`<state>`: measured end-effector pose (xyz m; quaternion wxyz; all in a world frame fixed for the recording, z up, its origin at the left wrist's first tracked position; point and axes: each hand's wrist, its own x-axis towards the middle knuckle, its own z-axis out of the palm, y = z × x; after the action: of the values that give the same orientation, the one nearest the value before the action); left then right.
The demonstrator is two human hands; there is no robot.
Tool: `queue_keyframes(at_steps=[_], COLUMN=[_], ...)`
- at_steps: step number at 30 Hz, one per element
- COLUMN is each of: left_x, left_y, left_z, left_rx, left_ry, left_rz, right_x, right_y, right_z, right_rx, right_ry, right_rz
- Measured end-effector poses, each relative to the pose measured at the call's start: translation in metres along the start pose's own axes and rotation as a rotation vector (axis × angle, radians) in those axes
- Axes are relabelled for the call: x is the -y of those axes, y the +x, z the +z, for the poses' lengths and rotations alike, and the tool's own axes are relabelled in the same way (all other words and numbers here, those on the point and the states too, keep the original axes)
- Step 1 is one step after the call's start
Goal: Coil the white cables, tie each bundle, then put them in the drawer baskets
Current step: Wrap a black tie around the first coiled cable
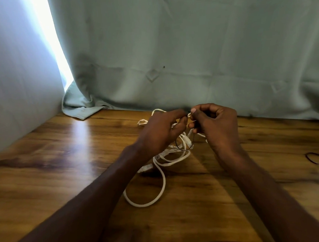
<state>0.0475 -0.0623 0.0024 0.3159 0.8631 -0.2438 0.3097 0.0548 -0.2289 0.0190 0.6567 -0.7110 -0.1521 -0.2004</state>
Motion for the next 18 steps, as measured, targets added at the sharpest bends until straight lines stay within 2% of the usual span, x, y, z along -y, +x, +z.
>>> queue_keyframes(at_steps=[18], left_x=[0.0037], left_y=[-0.0001], left_z=[0.0006], left_rx=[0.001], left_ry=[-0.012], left_rz=[-0.034], right_x=[-0.0029], right_y=[0.001], right_z=[0.0002], right_rx=[0.037], right_ry=[-0.099], right_rz=[-0.013])
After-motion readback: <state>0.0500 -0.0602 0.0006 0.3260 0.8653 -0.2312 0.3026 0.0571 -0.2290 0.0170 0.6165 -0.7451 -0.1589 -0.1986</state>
